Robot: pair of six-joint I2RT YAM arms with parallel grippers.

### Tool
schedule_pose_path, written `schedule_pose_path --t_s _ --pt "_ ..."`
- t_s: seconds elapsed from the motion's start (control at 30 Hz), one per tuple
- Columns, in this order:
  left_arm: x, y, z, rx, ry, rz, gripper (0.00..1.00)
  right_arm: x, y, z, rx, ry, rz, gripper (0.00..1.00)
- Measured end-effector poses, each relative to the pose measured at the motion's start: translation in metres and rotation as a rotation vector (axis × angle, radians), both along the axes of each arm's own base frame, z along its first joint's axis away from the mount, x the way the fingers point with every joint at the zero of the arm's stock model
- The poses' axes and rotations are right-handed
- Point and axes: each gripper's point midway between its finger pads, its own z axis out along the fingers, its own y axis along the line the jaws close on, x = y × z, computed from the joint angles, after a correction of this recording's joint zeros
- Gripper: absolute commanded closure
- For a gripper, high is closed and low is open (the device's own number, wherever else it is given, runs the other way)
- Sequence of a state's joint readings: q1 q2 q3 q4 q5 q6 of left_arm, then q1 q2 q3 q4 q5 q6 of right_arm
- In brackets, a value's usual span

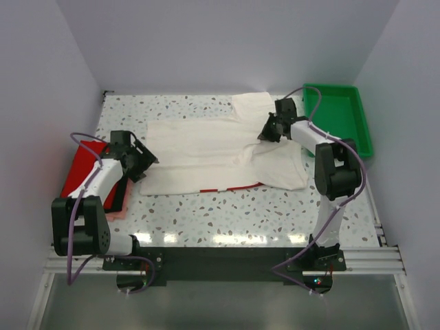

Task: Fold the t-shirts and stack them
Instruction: Fold the tshirt

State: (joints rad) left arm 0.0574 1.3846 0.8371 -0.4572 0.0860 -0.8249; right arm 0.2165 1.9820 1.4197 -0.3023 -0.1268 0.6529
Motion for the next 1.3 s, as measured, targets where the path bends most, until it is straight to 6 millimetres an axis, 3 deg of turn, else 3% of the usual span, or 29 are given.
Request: schedule_pose_path --t_s 0.3,0.53,0.67,0.7,0.8,0.87,1.0,1.2,1.3 --pt "0.000 0.000 -0.002 0.000 0.007 0.000 0.25 0.021 0.018 -0.011 -0.014 0.001 0.072 0.97" --pt "-0.001 0.000 -0.004 -0.001 0.008 0.000 0.25 0.028 0.044 -0.003 -0.051 -0.037 0.172 0.92" --pt "-0.005 0.000 -0.010 -0.001 0.020 0.000 0.24 0.022 0.056 -0.003 -0.072 -0.040 0.220 0.76" --pt "-0.006 0.000 -0.011 -0.002 0.023 0.000 0.24 0.020 0.056 -0.004 -0.080 -0.036 0.229 0.66" --pt "-0.009 -0.001 -0.015 -0.003 0.032 0.000 0.23 0.016 0.053 -0.007 -0.104 -0.022 0.237 0.49" --pt "-0.011 -0.001 -0.017 -0.003 0.035 0.001 0.23 0.014 0.048 -0.008 -0.126 -0.015 0.232 0.43" --pt "-0.017 0.002 -0.017 0.011 0.037 0.012 0.23 -0.012 0.028 -0.004 -0.175 0.026 0.201 0.40" --pt "-0.039 0.010 -0.018 0.045 0.051 0.071 0.26 -0.079 -0.023 0.043 -0.163 0.011 0.091 0.41" --pt "-0.051 0.017 -0.018 0.074 0.066 0.113 0.27 -0.112 -0.055 0.053 -0.135 -0.004 0.004 0.42"
